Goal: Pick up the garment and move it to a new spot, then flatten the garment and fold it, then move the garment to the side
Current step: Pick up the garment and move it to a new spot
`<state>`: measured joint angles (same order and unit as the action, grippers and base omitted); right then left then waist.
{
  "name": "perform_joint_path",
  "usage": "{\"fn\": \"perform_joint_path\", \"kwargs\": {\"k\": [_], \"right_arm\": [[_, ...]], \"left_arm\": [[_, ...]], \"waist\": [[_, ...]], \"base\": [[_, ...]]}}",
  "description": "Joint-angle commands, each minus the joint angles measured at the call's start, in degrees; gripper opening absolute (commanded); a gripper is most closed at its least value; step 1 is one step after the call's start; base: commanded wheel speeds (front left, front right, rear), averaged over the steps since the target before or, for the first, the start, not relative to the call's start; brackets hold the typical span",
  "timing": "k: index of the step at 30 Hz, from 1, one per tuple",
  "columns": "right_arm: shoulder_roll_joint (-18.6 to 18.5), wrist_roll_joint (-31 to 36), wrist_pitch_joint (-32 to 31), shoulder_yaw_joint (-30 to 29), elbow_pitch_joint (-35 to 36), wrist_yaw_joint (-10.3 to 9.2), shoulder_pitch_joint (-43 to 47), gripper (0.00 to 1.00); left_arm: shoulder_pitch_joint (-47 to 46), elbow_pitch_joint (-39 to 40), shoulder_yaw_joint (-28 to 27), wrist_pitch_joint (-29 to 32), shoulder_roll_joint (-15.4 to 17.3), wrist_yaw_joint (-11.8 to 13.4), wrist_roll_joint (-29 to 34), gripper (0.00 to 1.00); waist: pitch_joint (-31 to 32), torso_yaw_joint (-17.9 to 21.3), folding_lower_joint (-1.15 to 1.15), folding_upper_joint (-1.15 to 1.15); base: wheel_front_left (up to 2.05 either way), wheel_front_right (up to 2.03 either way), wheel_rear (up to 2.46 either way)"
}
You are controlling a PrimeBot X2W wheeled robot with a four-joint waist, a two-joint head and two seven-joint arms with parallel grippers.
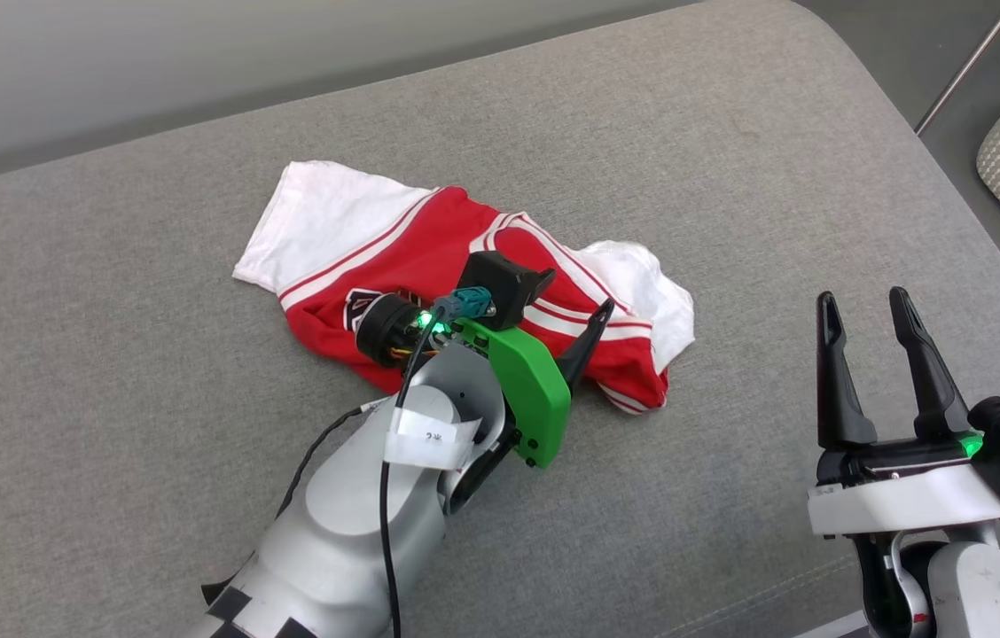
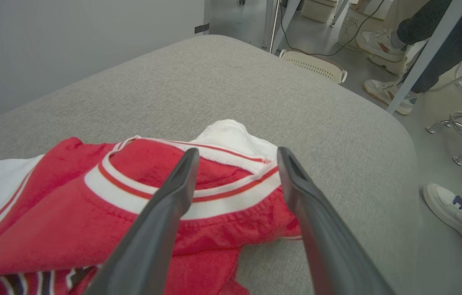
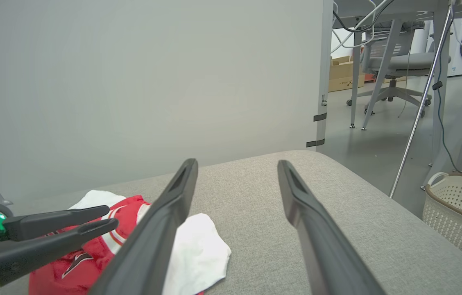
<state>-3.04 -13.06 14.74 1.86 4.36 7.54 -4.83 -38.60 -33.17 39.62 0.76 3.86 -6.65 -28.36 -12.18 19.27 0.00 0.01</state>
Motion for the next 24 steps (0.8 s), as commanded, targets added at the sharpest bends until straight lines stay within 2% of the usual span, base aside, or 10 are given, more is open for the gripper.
{"fn": "perform_joint_path", "kwargs": {"k": [1, 6, 13, 18, 24], "right_arm": [[0.15, -0.47, 0.26, 0.31, -0.29, -0.05, -0.56, 1.0], [0.16, -0.17, 0.26, -0.1, -0.56, -0.05, -0.48, 1.0], [0.16, 1.03, 0.26, -0.95, -1.16, -0.05, 0.79, 1.0], [0.16, 2.13, 0.26, -1.83, -1.17, -0.05, 2.11, 1.0], [0.16, 2.76, 0.26, -2.62, -1.11, -0.05, 3.74, 1.0]], "left_arm": [[-0.88, -0.73, -0.02, -1.7, -0.14, -0.15, -0.75, 1.0], [-3.06, -3.48, -0.52, -6.71, -0.29, -0.31, -1.42, 1.0], [-3.31, -5.74, -2.98, -12.37, 3.39, -0.02, -1.89, 1.0], [-1.11, -3.3, -5.18, -14.71, 7.15, 1.55, -1.4, 1.0], [5.45, 3.58, -8.58, -15.61, 11.89, 3.4, -1.37, 1.0]], "waist": [[0.01, -0.52, 0.0, -0.01], [1.62, -3.85, 0.0, -0.01], [5.24, -9.73, 0.0, -0.01], [7.63, -14.06, 0.0, -0.01], [9.58, -17.56, 0.0, -0.01]], "base": [[0.0, 0.0, 0.0], [0.0, 0.0, 0.0], [0.0, 0.0, 0.0], [0.0, 0.0, 0.0], [0.0, 0.0, 0.0]]}}
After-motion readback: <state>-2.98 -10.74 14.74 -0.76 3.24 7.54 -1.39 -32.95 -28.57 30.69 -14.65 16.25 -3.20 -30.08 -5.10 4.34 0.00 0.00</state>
